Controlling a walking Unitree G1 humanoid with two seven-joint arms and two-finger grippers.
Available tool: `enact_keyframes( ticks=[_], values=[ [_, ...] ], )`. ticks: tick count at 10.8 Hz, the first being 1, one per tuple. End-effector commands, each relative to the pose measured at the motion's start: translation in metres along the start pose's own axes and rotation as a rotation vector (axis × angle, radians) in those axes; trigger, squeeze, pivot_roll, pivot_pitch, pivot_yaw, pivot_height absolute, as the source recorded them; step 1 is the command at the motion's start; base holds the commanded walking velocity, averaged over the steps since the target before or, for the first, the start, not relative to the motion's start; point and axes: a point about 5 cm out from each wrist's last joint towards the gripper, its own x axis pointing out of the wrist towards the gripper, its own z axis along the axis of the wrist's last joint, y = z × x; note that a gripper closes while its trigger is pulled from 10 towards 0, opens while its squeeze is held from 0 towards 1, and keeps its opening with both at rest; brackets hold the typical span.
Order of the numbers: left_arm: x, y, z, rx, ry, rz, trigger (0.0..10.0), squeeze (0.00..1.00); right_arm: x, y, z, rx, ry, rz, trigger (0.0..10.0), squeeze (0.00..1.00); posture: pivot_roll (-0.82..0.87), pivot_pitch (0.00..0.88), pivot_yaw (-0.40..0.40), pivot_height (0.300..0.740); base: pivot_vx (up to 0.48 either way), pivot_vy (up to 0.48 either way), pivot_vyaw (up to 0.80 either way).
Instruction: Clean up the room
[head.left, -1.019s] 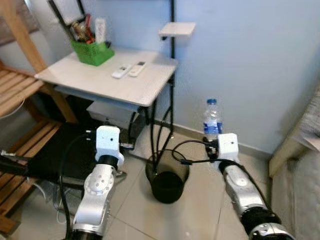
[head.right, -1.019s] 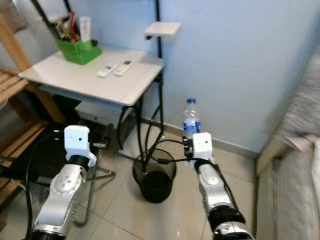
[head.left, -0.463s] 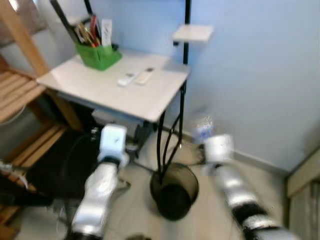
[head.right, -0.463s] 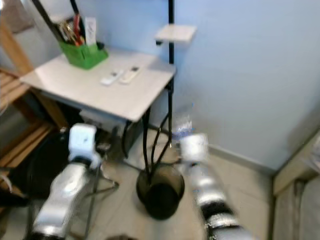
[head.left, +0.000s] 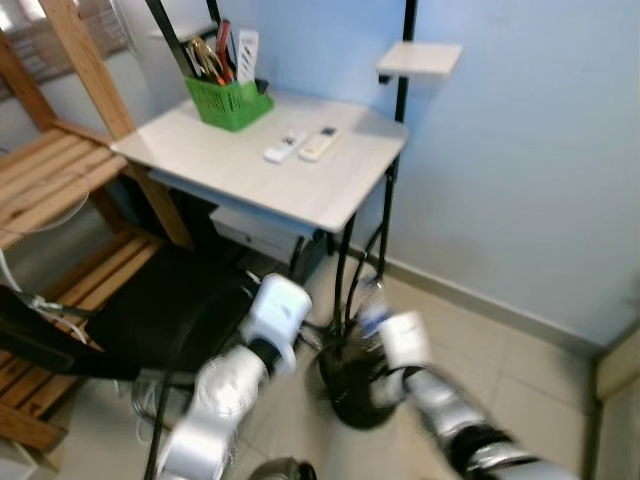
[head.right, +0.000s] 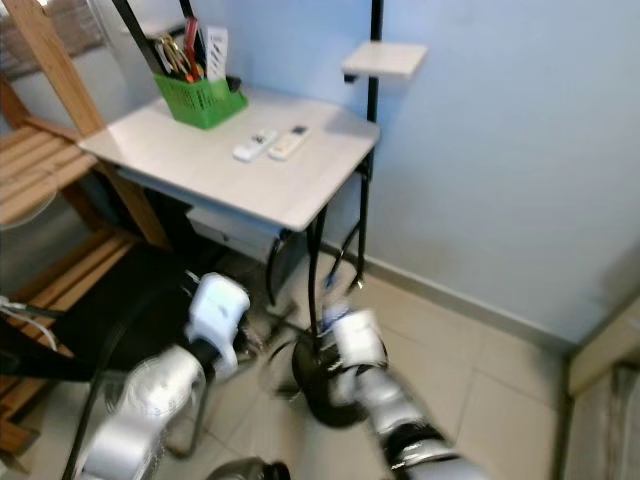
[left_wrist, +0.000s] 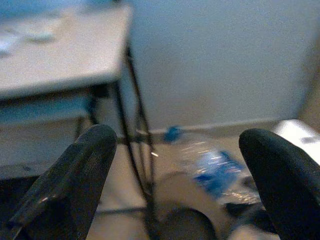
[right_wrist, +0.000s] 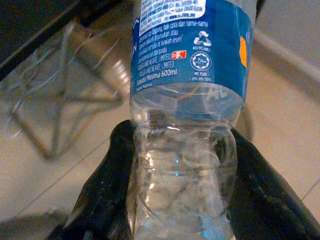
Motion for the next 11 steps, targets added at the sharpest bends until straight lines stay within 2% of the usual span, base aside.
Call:
enact_keyframes(
  ticks=[1, 2, 4, 6, 7, 8, 11],
  values=[
    [-0.008, 0.002, -0.003, 0.001, 0.026, -0.004, 10.0, 0.0, 0.002, 0.004, 0.006, -0.015, -0.005, 0.008, 10.0, 0.0, 0.09, 0.107, 0.122, 0.74, 0.0, 0.0, 0.0],
    [-0.019, -0.002, -0.009, -0.022, 0.047, 0.008, 10.0, 0.0, 0.003, 0.012, 0.007, -0.031, 0.001, 0.027, 10.0, 0.0, 0.1, 0.133, 0.102, 0.74, 0.0, 0.0, 0.0],
    [-0.039, -0.011, 0.003, -0.117, -0.046, 0.007, 10.0, 0.0, 0.004, 0.018, 0.005, -0.076, 0.014, 0.032, 10.0, 0.0, 0.13, 0.166, 0.078, 0.74, 0.0, 0.0, 0.0],
    [-0.065, -0.012, -0.006, -0.113, -0.017, 0.05, 10.0, 0.0, 0.005, 0.018, 0.012, -0.085, -0.008, 0.022, 10.0, 0.0, 0.16, 0.206, 0.059, 0.74, 0.0, 0.0, 0.0],
    [-0.074, -0.022, -0.004, -0.129, -0.016, 0.047, 10.0, 0.0, 0.005, 0.016, 0.015, -0.082, -0.018, 0.008, 10.0, 0.0, 0.17, 0.234, 0.045, 0.74, 0.0, 0.0, 0.0],
    [-0.08, -0.032, 0.0, -0.14, -0.019, 0.04, 10.0, 0.0, 0.006, 0.016, 0.018, -0.082, -0.035, -0.004, 10.0, 0.0, 0.18, 0.257, 0.033, 0.74, 0.0, 0.0, 0.0],
    [-0.086, -0.048, 0.004, -0.146, -0.018, 0.01, 10.0, 0.0, 0.008, 0.012, 0.032, -0.024, -0.062, -0.071, 10.0, 0.0, 0.19, 0.275, 0.045, 0.74, 0.0, 0.0, 0.0]
  ],
)
